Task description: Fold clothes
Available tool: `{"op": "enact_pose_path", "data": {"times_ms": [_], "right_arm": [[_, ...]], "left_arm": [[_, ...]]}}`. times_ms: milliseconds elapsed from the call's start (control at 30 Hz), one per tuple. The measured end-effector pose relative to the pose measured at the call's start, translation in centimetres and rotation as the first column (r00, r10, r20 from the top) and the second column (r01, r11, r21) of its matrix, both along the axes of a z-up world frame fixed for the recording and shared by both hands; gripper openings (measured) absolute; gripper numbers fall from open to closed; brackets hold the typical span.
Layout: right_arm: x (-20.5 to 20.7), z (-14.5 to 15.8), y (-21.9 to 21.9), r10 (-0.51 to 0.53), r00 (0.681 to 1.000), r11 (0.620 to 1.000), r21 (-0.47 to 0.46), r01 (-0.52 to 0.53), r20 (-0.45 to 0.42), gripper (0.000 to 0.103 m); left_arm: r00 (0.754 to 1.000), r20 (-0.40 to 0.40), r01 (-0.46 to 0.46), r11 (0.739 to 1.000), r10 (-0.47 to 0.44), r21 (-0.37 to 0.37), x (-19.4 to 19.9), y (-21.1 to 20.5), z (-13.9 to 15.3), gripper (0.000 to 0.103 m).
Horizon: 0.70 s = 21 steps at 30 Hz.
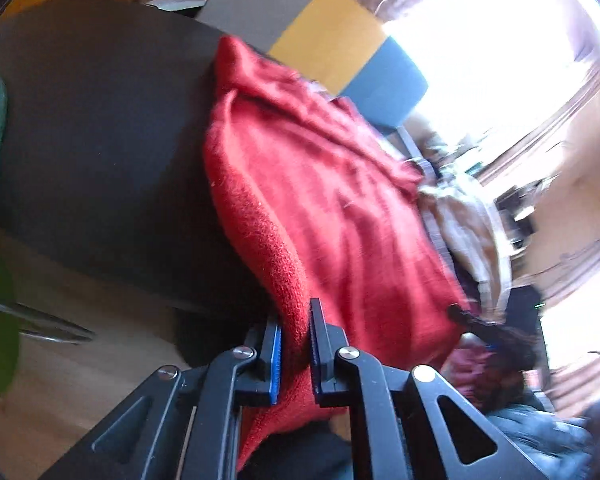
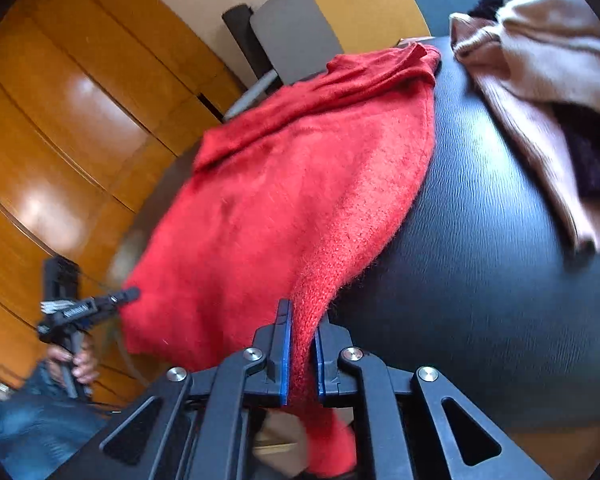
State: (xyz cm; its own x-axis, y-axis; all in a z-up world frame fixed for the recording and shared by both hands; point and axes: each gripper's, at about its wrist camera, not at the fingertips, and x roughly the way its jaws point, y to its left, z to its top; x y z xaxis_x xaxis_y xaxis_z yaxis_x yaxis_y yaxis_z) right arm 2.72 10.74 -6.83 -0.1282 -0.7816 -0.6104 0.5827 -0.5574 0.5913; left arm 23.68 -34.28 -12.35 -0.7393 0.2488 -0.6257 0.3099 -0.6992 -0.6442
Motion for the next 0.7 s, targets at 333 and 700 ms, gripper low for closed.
{"op": "enact_pose_path", "data": {"times_ms": [333,700], "right_arm": [[-5.2,5.3,-2.2,0.013,1.000,0.979,-0.202,-0.015,-0.014,0.009],[-17.9,5.1,-8.3,-0.132,0.991,0.976,-0.175,0.127,-0.019,0.009]], "left_arm": [[0.975,-0.213,-0.030,0.989,0.061,0.147,-4.3,-4.9,4.5,0.010],[0.971,-0.190,-0.128,0.986,0.147,0.110,-18.4,-11.6,4.7,0.010]]}}
